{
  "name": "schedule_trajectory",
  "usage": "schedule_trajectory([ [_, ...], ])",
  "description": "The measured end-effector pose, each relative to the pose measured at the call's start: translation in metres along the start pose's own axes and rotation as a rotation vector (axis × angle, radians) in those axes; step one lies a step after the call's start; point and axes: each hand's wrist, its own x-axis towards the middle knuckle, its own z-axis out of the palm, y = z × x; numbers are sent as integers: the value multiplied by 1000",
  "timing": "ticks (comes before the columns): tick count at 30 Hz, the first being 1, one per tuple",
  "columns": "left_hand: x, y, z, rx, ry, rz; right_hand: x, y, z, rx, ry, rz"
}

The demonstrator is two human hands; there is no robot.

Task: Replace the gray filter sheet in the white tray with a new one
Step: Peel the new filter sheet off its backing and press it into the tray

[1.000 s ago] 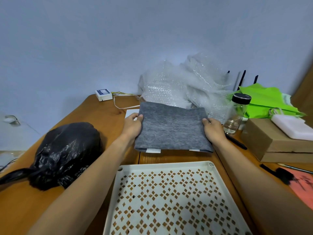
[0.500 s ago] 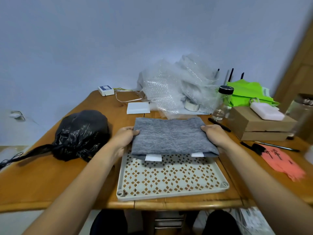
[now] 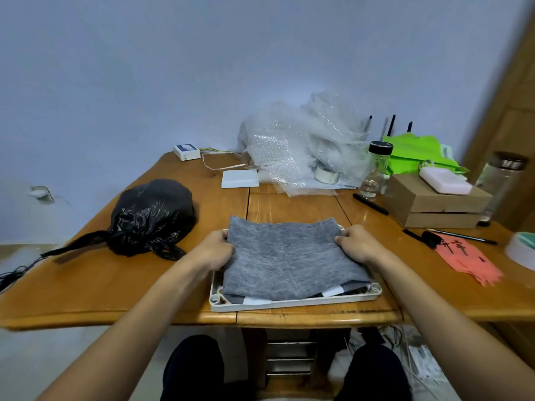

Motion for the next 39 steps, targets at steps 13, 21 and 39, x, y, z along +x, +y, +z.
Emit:
schedule_trajectory([
  [13,53,6,-22,215,216,6,16,-26,42,-272,228,-176],
  [21,54,-22,-19,669,262,324,33,-32,35,-437,126,-144],
  [39,63,-37,-27,1274,249,834,25,-19,47,-1067,233,-506],
])
